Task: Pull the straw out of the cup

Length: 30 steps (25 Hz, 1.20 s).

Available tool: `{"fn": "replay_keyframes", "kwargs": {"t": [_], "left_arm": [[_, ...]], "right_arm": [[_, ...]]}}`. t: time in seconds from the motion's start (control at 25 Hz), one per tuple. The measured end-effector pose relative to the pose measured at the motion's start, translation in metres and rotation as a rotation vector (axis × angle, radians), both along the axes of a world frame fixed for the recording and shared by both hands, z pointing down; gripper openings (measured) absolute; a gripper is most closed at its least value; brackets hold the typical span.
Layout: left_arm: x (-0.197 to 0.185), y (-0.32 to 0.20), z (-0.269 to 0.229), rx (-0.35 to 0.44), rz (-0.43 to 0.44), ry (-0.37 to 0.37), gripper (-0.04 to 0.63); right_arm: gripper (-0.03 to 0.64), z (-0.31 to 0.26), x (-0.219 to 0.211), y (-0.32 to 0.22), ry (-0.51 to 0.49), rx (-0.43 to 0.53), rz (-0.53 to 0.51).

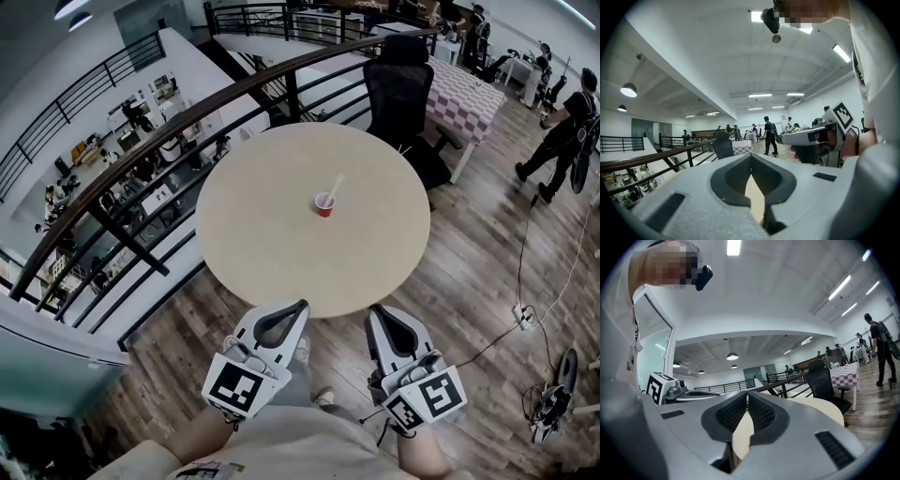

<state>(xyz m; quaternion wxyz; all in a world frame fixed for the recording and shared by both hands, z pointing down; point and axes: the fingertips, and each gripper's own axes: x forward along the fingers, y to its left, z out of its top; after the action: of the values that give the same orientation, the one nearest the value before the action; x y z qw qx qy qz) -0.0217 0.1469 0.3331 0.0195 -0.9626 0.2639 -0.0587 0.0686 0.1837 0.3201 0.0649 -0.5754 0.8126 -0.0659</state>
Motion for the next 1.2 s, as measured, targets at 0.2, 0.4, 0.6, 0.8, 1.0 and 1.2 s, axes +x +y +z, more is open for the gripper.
{"fn": "replay_keyframes", "kwargs": {"t": [0.2, 0.4, 0.6, 0.8, 1.0, 1.2], "left_arm": [[0.0, -0.039, -0.001, 0.018, 0.01, 0.017, 0.014], [0.007, -0.089, -0.011, 0.024, 0.018, 0.041, 0.014], [0.009, -0.14, -0.016, 0.019, 0.022, 0.058, 0.014], [0.005, -0.188, -0.017, 0.004, 0.024, 0.074, 0.014], [0.004, -0.232, -0.01, -0.003, 0.043, 0.069, 0.014], [-0.002, -0.257, -0.006, -0.017, 0.079, 0.059, 0.014]], "right_arm": [[0.028, 0.0, -0.001, -0.034, 0.024, -0.007, 0.012], [0.028, -0.005, 0.005, -0.083, 0.053, -0.019, 0.022], [0.028, -0.011, 0.008, -0.13, 0.07, -0.025, 0.038], [0.028, -0.008, 0.01, -0.174, 0.07, -0.05, 0.072], [0.028, -0.005, 0.006, -0.218, 0.083, -0.066, 0.091], [0.028, -0.004, -0.003, -0.245, 0.06, -0.072, 0.121]]}}
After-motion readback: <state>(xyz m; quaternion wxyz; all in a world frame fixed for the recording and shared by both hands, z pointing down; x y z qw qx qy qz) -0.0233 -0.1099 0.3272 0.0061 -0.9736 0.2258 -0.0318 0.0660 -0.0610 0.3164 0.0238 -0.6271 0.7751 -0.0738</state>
